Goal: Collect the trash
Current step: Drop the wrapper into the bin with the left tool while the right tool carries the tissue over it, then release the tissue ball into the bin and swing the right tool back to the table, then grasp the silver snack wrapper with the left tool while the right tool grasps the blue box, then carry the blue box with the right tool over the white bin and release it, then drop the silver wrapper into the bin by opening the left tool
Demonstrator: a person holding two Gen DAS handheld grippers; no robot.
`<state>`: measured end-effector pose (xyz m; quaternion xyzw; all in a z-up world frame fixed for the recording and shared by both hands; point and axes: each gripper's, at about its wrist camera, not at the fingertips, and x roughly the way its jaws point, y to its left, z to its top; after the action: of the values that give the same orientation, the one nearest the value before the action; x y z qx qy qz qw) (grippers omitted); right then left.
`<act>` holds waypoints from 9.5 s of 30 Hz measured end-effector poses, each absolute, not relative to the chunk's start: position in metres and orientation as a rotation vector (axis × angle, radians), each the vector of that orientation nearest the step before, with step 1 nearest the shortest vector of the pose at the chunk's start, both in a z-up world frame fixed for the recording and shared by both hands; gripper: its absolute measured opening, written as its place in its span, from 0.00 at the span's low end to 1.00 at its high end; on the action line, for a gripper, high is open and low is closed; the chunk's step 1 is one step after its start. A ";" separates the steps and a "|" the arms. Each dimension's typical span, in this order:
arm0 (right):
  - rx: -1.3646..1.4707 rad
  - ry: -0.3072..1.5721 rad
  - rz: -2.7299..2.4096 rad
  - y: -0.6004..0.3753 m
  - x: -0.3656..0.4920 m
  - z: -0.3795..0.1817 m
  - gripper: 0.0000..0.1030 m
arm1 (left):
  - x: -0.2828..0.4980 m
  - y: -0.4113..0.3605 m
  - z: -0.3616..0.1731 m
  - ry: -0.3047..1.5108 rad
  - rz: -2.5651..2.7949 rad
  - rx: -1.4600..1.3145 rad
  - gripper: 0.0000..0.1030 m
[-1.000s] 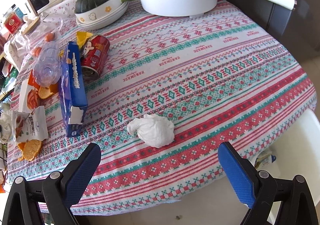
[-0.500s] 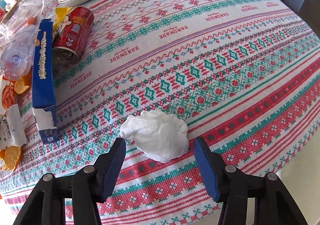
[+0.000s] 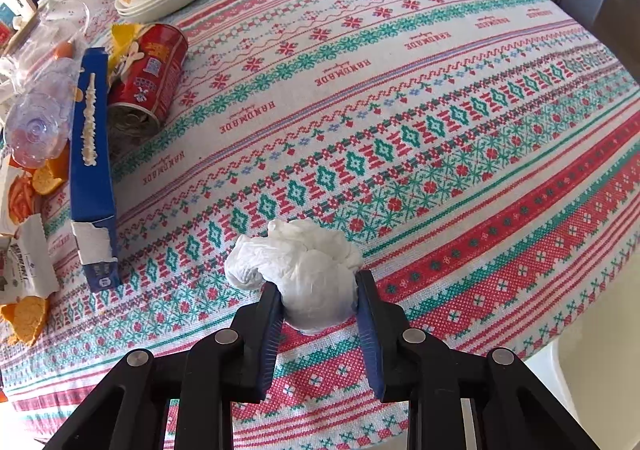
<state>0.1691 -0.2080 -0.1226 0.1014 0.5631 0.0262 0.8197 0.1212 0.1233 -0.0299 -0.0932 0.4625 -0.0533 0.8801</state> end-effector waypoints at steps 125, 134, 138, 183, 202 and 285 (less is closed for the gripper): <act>0.110 1.114 0.107 -0.196 0.143 -0.077 0.83 | 0.166 0.128 -0.093 1.031 -0.253 -0.062 0.57; 0.081 1.133 0.132 -0.167 0.151 -0.089 0.83 | 0.174 0.120 -0.093 1.033 -0.234 -0.069 0.12; 0.080 1.134 0.137 -0.160 0.155 -0.090 0.83 | 0.167 0.123 -0.076 0.988 -0.240 -0.091 0.11; 0.105 1.047 0.379 -0.133 0.137 -0.062 0.25 | 0.132 0.115 -0.060 0.979 -0.222 -0.065 0.10; 0.076 1.176 0.349 -0.141 0.156 -0.102 0.43 | 0.134 0.079 -0.068 1.009 -0.248 0.021 0.10; 0.400 1.236 -0.286 -0.480 -0.001 -0.131 0.24 | 0.096 -0.234 -0.099 1.036 -0.626 0.191 0.87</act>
<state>-0.0013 -0.4800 -0.1313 0.1858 0.5735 -0.1327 0.7867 0.0957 -0.2336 -0.0994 0.0895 0.4862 -0.2937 0.8181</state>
